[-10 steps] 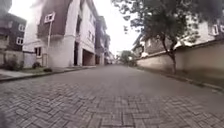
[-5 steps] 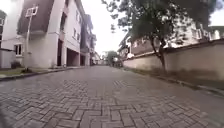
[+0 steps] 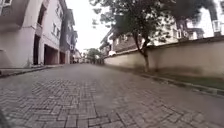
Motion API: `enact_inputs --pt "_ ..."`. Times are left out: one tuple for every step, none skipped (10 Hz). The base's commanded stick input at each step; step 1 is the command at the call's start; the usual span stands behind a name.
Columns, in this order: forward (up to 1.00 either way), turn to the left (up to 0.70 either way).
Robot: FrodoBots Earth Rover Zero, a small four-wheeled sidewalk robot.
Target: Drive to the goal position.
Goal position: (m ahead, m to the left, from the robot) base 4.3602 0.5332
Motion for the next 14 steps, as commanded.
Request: enact_inputs --pt "0.70 0.00" --pt "0.70 0.00" --pt "0.70 0.00" --pt "0.70 0.00" --pt "0.70 0.00" --pt "0.70 0.00" --pt "0.70 0.00" --pt "0.70 0.00" --pt "0.70 0.00" --pt "0.70 0.00" --pt "0.70 0.00" --pt "0.70 0.00" --pt "0.70 0.00" --pt "0.70 0.00"
